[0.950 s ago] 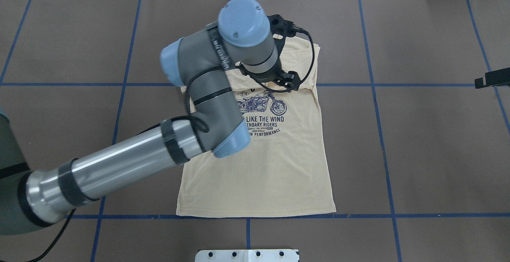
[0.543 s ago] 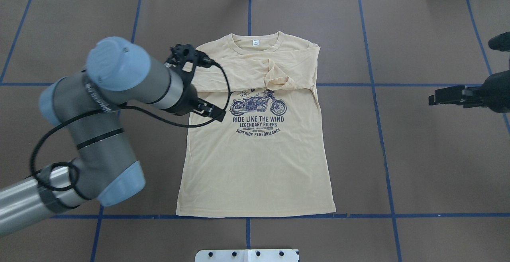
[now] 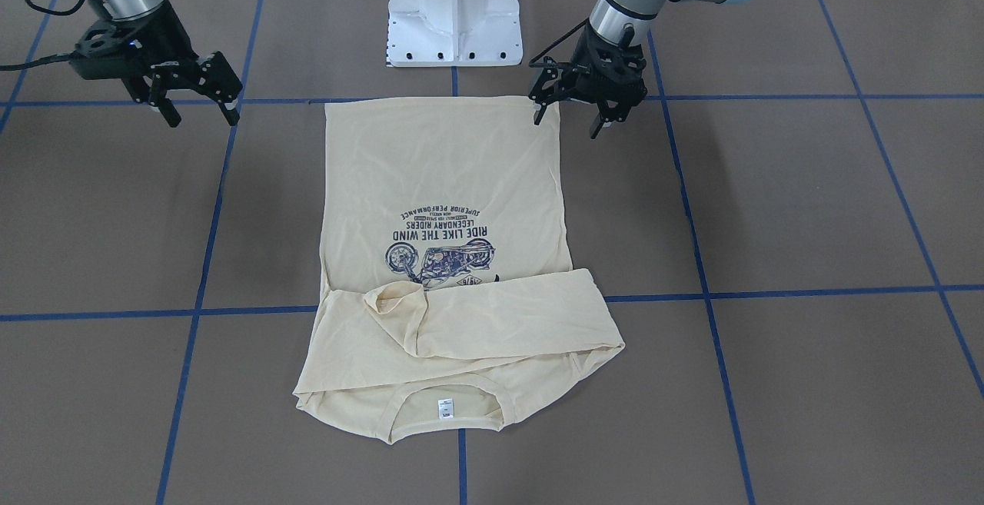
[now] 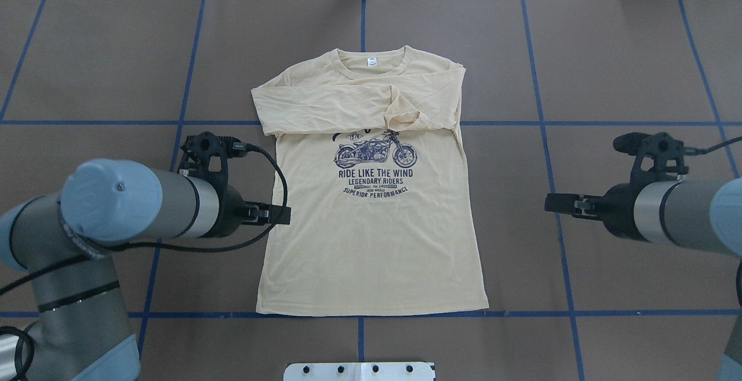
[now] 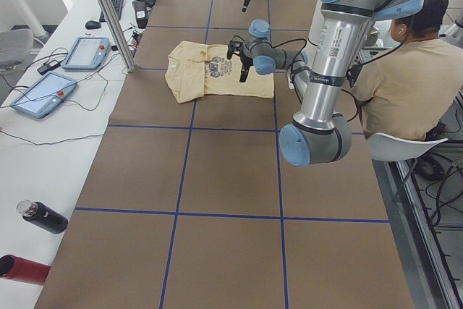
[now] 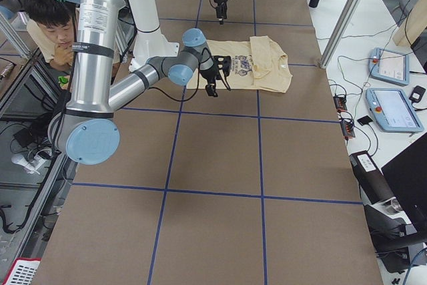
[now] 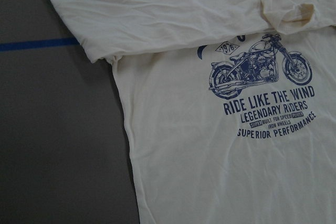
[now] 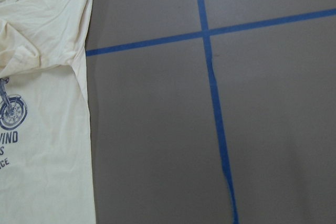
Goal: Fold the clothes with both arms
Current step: 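Move both grippers to the shirt hem corners nearest the robot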
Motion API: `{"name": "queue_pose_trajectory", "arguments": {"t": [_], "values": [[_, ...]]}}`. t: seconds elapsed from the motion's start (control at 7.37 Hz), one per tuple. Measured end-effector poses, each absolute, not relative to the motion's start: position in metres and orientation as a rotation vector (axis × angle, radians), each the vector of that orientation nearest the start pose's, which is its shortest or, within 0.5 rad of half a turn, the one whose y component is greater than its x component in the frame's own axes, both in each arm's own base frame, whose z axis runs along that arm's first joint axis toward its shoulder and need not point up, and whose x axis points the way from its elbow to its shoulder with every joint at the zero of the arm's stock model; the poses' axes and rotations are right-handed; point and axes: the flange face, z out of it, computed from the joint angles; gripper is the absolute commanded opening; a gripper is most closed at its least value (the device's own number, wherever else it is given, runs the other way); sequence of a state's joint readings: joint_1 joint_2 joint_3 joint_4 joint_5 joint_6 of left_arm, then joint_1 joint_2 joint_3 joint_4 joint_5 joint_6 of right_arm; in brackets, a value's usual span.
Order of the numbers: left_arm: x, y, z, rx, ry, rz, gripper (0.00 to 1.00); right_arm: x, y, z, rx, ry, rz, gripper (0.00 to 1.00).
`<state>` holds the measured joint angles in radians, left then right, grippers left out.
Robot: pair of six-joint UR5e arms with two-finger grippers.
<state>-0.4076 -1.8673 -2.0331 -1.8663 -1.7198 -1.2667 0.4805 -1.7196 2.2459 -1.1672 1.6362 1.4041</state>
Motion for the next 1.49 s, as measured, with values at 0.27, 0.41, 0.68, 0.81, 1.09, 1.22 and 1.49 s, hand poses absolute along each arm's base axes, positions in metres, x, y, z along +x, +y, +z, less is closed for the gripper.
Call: {"name": "queue_pose_trajectory", "arguments": {"t": [0.27, 0.41, 0.68, 0.81, 1.09, 1.22, 1.49], "values": [[0.485, -0.274, 0.276, 0.186, 1.022, -0.072, 0.8, -0.339, -0.274, 0.361, 0.248, -0.906, 0.27, 1.0], [0.494, -0.26, 0.283, 0.171, 1.012, -0.083, 0.64, -0.347, -0.265, 0.361, 0.256, -0.903, 0.269, 1.0], [0.499, -0.249, 0.295, 0.156, 0.992, -0.087, 0.59, -0.354, -0.257, 0.362, 0.266, -0.9, 0.265, 1.0], [0.502, -0.247, 0.302, 0.151, 0.978, -0.086, 0.59, -0.356, -0.256, 0.363, 0.27, -0.898, 0.264, 1.0], [0.509, -0.244, 0.312, 0.142, 0.956, -0.08, 0.55, -0.358, -0.255, 0.364, 0.275, -0.895, 0.263, 1.0], [0.512, -0.242, 0.315, 0.138, 0.949, -0.076, 0.52, -0.358, -0.254, 0.364, 0.276, -0.894, 0.263, 1.0], [0.518, -0.23, 0.317, 0.125, 0.944, -0.058, 0.45, -0.358, -0.254, 0.364, 0.277, -0.893, 0.263, 1.0]]}}
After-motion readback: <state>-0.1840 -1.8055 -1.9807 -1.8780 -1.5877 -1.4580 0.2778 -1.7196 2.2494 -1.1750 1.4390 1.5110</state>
